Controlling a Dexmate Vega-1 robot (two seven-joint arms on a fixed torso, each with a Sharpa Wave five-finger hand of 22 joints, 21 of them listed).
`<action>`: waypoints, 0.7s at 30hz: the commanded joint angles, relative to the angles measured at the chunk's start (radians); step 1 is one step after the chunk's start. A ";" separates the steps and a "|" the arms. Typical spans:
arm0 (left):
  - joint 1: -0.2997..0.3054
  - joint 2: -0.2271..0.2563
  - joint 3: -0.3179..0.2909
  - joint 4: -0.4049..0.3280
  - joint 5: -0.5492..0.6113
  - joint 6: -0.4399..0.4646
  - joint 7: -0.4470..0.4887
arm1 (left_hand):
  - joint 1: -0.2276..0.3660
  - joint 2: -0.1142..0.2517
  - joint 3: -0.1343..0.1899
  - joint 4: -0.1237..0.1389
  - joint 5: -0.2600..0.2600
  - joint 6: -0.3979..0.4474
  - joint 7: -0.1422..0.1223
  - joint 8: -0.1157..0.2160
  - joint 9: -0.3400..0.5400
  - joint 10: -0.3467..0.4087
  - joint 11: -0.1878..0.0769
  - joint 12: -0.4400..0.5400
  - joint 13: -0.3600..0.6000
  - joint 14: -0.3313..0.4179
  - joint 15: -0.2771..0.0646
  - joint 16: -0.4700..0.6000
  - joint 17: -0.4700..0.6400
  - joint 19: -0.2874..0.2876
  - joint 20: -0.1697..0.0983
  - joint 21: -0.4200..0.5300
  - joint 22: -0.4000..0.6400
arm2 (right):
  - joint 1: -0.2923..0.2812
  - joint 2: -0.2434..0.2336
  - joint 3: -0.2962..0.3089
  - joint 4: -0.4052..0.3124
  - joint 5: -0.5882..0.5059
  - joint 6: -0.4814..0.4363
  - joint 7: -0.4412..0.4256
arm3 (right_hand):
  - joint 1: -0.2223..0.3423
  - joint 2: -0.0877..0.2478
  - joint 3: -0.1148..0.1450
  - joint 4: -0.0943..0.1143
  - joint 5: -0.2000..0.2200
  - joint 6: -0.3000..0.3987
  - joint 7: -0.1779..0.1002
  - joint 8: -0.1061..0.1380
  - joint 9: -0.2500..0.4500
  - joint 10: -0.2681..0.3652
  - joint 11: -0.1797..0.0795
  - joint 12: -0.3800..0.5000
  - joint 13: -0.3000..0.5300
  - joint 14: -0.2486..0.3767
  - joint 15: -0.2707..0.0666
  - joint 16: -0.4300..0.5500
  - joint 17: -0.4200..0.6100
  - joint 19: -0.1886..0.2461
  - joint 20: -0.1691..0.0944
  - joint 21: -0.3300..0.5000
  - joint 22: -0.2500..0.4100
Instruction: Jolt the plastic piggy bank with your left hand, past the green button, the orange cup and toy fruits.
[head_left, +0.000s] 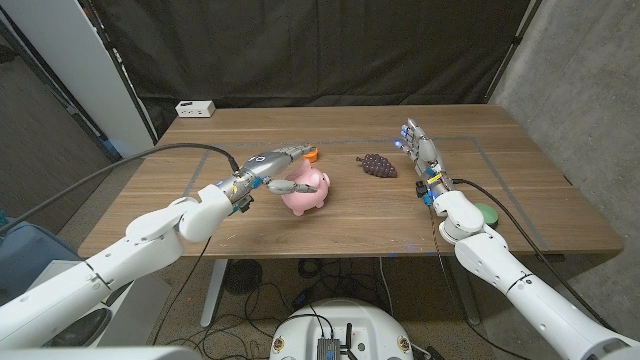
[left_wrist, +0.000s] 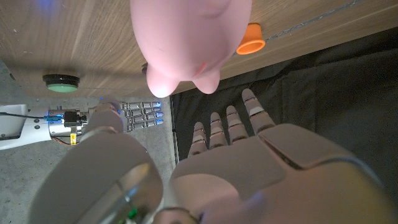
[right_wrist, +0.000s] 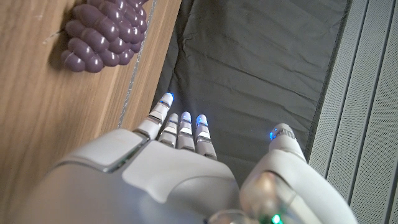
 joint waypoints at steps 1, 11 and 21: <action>-0.054 0.002 0.065 -0.006 0.062 0.025 -0.049 | 0.004 -0.012 -0.006 0.001 0.008 -0.011 -0.005 0.003 0.002 -0.009 -0.004 0.000 0.004 -0.019 0.010 -0.004 0.003 0.002 0.003 -0.008 0.005 | -0.037 -0.013 0.012 -0.033 -0.005 -0.008 -0.020 | 0.003 0.010 0.004 -0.005 0.003 0.010 -0.005 0.001 0.002 0.014 -0.002 -0.001 0.004 0.004 0.009 0.003 -0.001 0.002 0.006 -0.006 0.001; -0.102 -0.019 0.110 0.024 0.087 0.038 -0.086 | 0.017 -0.011 -0.005 -0.001 0.011 -0.024 -0.014 0.006 0.003 -0.036 -0.010 -0.003 0.006 -0.038 0.012 -0.002 0.003 -0.008 0.003 -0.022 0.004 | -0.044 -0.008 0.012 -0.031 -0.001 -0.010 -0.025 | 0.004 0.012 0.003 -0.005 0.003 0.012 -0.009 0.002 0.002 0.017 -0.003 -0.001 0.004 0.005 0.010 0.004 -0.001 0.002 0.008 -0.012 0.001; -0.171 -0.035 0.166 0.033 0.094 0.085 -0.217 | 0.042 -0.013 -0.008 -0.001 0.014 -0.079 -0.025 0.001 0.003 -0.109 0.011 -0.010 0.010 -0.089 0.030 0.000 0.002 -0.020 0.003 -0.048 0.003 | -0.048 -0.006 0.014 -0.031 0.003 -0.013 -0.030 | 0.005 0.014 0.003 -0.006 0.003 0.016 -0.011 0.003 0.002 0.022 -0.003 0.001 0.005 0.006 0.010 0.004 -0.001 0.002 0.010 -0.017 0.001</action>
